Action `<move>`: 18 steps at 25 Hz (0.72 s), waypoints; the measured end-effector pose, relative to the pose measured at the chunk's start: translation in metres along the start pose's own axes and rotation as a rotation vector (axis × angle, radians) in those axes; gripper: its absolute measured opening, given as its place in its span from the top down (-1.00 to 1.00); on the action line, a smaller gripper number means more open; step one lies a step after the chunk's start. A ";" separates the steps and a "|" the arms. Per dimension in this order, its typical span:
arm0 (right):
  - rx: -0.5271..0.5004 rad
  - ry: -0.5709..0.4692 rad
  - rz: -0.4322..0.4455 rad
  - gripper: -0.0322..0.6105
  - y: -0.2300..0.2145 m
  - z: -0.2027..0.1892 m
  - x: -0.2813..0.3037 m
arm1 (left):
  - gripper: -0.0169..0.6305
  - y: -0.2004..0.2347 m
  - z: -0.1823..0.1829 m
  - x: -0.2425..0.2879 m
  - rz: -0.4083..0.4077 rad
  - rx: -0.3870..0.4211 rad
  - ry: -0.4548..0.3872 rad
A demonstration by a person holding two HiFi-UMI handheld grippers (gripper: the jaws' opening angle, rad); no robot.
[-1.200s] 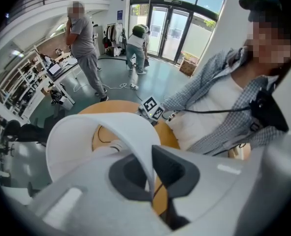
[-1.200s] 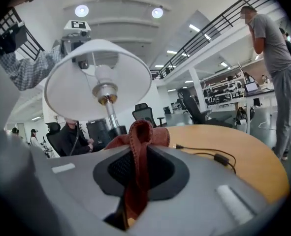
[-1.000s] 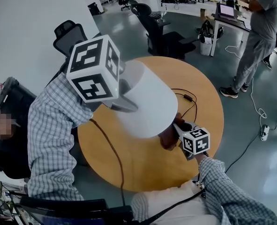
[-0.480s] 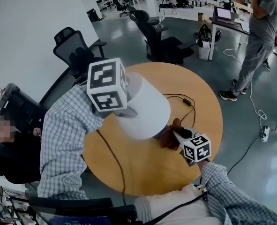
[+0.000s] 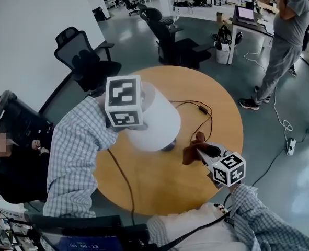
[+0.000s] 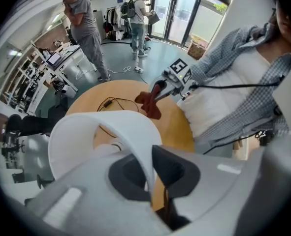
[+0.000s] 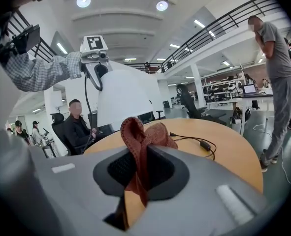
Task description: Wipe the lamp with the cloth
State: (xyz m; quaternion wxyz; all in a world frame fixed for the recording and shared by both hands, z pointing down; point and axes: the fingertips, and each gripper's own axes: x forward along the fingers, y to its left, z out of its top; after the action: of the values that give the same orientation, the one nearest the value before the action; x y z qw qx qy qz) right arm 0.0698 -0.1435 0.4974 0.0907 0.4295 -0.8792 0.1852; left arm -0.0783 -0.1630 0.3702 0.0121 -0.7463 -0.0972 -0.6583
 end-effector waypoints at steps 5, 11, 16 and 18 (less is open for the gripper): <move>0.031 0.093 0.048 0.77 0.001 -0.021 -0.006 | 0.90 -0.005 0.002 0.007 0.006 0.013 0.022; 0.082 0.190 0.050 0.77 -0.005 -0.051 0.009 | 0.89 -0.007 0.008 0.008 -0.016 0.007 0.026; 0.080 0.293 0.008 0.77 -0.024 -0.085 0.030 | 0.83 -0.010 0.020 0.014 0.008 0.025 0.043; 0.073 0.338 -0.021 0.77 -0.036 -0.094 0.039 | 0.81 -0.009 0.025 0.014 0.021 0.039 0.054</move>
State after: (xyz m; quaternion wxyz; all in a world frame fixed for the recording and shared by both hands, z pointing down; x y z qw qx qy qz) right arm 0.0744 -0.1538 0.6050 0.2236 0.4045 -0.8395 0.2857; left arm -0.0535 -0.1487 0.3798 0.0359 -0.7288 -0.1018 -0.6762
